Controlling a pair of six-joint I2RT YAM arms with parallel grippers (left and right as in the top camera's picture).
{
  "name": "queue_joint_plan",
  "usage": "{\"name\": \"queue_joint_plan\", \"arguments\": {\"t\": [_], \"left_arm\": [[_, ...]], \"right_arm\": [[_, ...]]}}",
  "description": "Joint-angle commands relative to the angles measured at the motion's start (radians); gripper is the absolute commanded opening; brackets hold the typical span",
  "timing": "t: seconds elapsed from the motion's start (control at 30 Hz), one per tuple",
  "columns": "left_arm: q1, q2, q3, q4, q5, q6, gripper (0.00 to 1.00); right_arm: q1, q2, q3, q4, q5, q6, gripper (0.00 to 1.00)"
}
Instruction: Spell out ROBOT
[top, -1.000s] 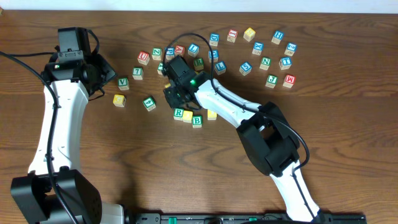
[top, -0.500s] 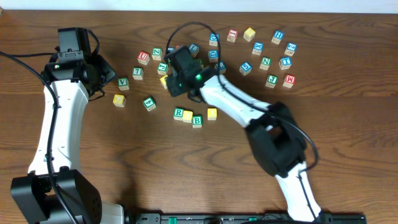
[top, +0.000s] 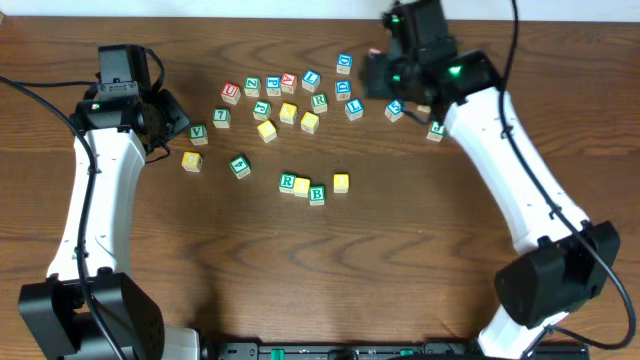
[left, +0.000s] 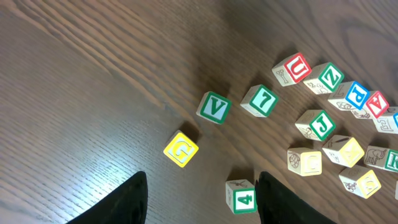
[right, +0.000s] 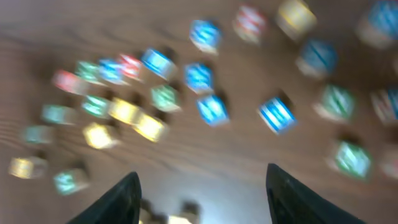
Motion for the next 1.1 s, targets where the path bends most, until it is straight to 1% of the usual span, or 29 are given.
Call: {"name": "queue_joint_plan", "arguments": {"t": [0.0,0.07,0.4,0.63,1.07], "left_arm": [[0.000,0.016,0.000,0.005,-0.013,0.017,0.56],[0.000,0.016,0.000,0.012,-0.013,0.017,0.56],[0.000,0.016,0.000,0.013,-0.013,0.017,0.56],[0.000,0.016,0.000,0.013,-0.013,0.017,0.56],[0.000,0.016,0.000,0.014,-0.013,0.017,0.56]], "right_arm": [[-0.058,0.030,-0.008,-0.055,-0.003,0.018,0.58],[-0.098,0.031,-0.008,-0.078,-0.003,0.011,0.58],[-0.222,0.053,-0.008,-0.086,0.030,-0.036,0.56],[-0.278,0.104,-0.008,-0.072,0.077,-0.057,0.54],[-0.337,0.255,-0.008,0.094,0.133,-0.127,0.53]]}}
